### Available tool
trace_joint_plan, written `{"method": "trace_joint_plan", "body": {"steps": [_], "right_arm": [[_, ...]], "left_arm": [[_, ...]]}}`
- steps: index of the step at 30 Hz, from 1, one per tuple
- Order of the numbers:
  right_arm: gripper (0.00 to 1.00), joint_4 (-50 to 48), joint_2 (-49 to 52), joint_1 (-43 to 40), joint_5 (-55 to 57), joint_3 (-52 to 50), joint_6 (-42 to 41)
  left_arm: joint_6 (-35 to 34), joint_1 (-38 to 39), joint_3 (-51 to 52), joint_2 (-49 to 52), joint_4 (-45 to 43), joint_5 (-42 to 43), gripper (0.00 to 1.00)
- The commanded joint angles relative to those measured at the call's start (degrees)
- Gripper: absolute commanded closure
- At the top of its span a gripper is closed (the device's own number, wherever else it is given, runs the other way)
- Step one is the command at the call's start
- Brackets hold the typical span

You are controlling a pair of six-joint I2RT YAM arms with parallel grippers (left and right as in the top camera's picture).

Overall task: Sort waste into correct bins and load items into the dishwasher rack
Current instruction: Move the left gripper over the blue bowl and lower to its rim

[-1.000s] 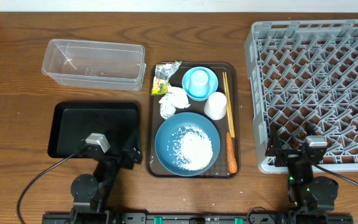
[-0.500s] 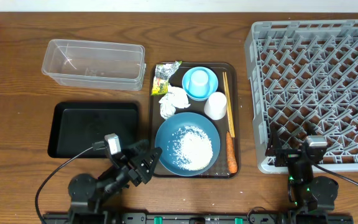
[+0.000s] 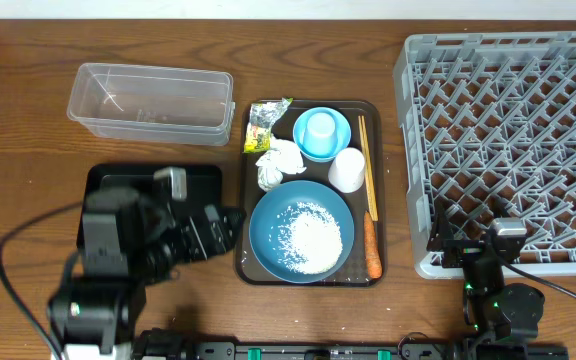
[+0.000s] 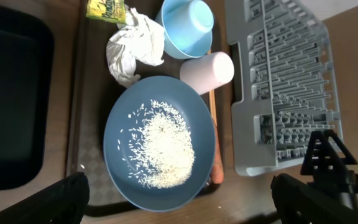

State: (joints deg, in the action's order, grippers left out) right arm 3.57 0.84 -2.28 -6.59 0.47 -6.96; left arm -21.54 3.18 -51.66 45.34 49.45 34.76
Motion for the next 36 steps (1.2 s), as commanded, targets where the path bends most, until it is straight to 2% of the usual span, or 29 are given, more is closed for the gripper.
{"method": "trace_joint_plan", "body": {"steps": [1,4,10,14,17,22,29,36], "right_arm": [[0.01,0.1,-0.4,-0.7,0.2,-0.1,0.2],[0.01,0.1,-0.4,-0.7,0.2,-0.1,0.2],[0.01,0.1,-0.4,-0.7,0.2,-0.1,0.2],[0.01,0.1,-0.4,-0.7,0.2,-0.1,0.2],[0.01,0.1,-0.4,-0.7,0.2,-0.1,0.2],[0.01,0.1,-0.4,-0.7,0.2,-0.1,0.2],[0.01,0.1,-0.4,-0.7,0.2,-0.1,0.2],[0.01,0.1,-0.4,-0.7,0.2,-0.1,0.2]], "left_arm": [[3.4,0.3,-1.8,3.5,-0.3,6.2,0.04],[3.7,2.7,-2.6,6.3,1.2,3.8,0.04],[-0.8,17.0,-9.4,13.0,11.0,-20.3,0.04],[-4.2,28.2,-13.4,17.2,12.8,-28.6,0.04],[-5.0,34.0,-13.6,19.1,9.7,-29.4,0.04],[-11.4,38.7,-13.5,22.4,4.9,-28.7,0.04],[-10.3,43.3,-13.6,30.2,1.9,-25.3,0.04],[-8.7,44.8,-19.6,41.3,4.5,-25.9,0.04]]}}
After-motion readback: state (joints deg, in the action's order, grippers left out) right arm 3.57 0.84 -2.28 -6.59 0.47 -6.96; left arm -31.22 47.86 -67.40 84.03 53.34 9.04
